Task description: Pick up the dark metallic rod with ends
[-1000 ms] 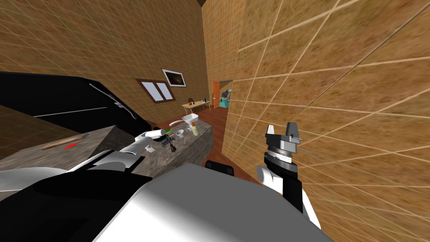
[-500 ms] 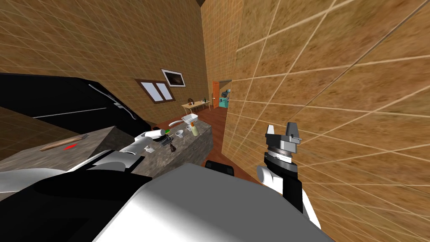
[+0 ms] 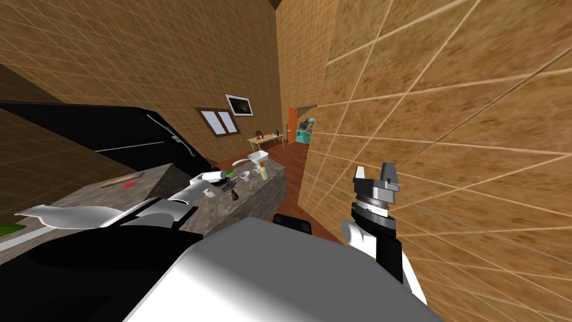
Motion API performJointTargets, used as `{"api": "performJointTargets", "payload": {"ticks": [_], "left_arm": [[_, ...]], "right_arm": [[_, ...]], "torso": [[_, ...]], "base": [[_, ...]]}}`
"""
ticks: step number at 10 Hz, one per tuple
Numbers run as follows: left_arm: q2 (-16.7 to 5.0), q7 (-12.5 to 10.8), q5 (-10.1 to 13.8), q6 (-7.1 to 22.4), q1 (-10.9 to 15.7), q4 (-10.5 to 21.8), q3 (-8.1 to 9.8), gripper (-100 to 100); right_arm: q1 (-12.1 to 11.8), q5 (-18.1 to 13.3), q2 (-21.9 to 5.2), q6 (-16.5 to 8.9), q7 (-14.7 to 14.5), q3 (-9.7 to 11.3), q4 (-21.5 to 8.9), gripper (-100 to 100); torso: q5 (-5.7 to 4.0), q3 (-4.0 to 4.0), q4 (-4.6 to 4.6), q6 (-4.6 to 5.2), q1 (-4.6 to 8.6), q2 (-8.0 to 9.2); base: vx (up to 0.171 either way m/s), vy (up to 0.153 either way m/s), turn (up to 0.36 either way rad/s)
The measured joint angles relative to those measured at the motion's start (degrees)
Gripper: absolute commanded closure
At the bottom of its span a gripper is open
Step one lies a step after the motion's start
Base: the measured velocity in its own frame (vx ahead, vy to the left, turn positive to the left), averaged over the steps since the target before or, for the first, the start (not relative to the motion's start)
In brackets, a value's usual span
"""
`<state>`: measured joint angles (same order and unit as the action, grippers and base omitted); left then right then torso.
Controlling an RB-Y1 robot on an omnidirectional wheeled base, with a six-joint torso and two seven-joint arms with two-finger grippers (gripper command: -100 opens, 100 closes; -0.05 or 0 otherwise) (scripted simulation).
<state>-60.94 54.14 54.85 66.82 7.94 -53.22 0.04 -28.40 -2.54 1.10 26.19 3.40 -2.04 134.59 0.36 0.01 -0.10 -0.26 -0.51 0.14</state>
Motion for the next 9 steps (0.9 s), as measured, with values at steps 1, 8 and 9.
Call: {"api": "performJointTargets", "payload": {"ticks": [1,8,9], "left_arm": [[0.35,-1.29,-0.72,1.03,1.03,-1.08,-0.73,100],[3.58,-6.82,-5.15,5.43,7.27,-6.50,-5.30,100],[3.70,-8.42,-5.73,6.74,7.29,-9.25,-5.73,100]], "right_arm": [[0.00,0.00,0.00,0.00,0.00,0.00,0.00,0],[0.01,0.00,0.00,0.00,0.00,0.01,0.00,0],[0.00,0.00,0.00,0.00,0.00,0.00,0.00,0]], "torso": [[-0.01,-0.01,0.00,0.05,0.07,-0.02],[-0.06,0.03,0.03,0.07,0.16,0.04],[-0.09,0.05,0.04,0.04,0.15,0.05]], "base": [[-0.010,0.051,0.174],[-0.005,0.040,0.106],[-0.004,0.076,0.275]]}}
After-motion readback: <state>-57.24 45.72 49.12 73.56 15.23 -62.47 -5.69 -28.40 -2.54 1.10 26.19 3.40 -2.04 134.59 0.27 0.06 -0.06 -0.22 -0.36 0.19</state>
